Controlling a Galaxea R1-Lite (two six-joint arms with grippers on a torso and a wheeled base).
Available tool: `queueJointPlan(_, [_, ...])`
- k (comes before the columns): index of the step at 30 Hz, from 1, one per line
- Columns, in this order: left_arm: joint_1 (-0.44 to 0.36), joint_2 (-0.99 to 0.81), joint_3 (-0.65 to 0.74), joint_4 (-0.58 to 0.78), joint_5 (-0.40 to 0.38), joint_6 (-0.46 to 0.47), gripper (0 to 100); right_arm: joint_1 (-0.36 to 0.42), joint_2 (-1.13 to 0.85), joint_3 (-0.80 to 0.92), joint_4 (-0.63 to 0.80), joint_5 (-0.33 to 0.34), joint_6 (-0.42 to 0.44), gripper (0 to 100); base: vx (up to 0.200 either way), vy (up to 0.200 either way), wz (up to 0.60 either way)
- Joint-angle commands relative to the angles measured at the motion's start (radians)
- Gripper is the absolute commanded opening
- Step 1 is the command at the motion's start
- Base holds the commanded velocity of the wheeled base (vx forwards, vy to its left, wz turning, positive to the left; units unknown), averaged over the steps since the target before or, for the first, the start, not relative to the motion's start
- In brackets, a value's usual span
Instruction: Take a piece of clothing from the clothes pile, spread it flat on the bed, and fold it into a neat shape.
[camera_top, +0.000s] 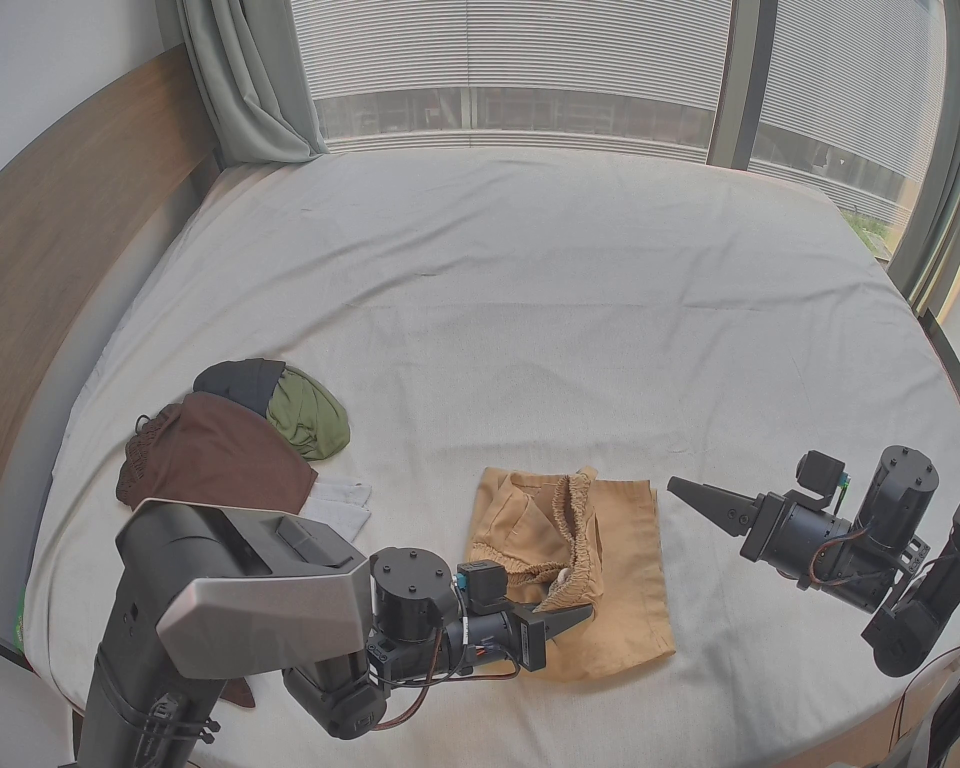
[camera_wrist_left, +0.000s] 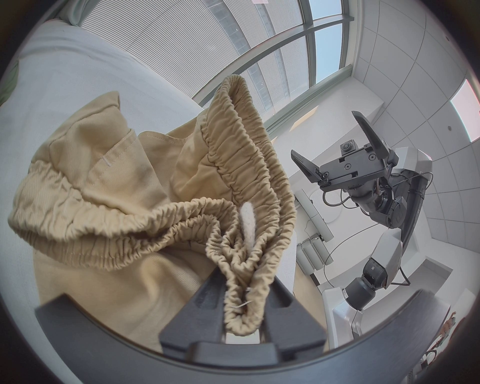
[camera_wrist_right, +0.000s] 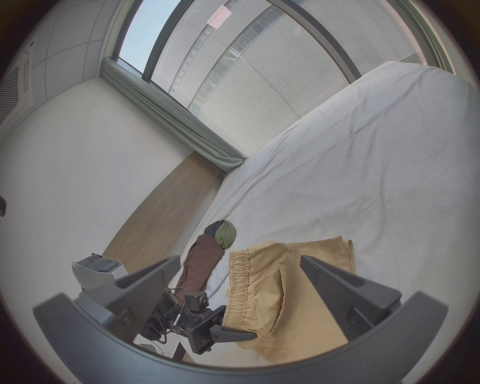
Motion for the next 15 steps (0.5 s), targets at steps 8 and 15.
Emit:
queueJointPlan(8, [-0.015,-0.003,-0.015,-0.001,0.003,-0.002,100,-0.001,0.0,0.0,-0.001,0.0,0.0,100,0.0,0.0,0.0])
queueJointPlan(15, [-0.011,-0.044,-0.014,-0.006,0.05,-0.001,100,0.01,0.008,0.006,-0.001,-0.001,-0.003,100,0.0,0.0,0.0])
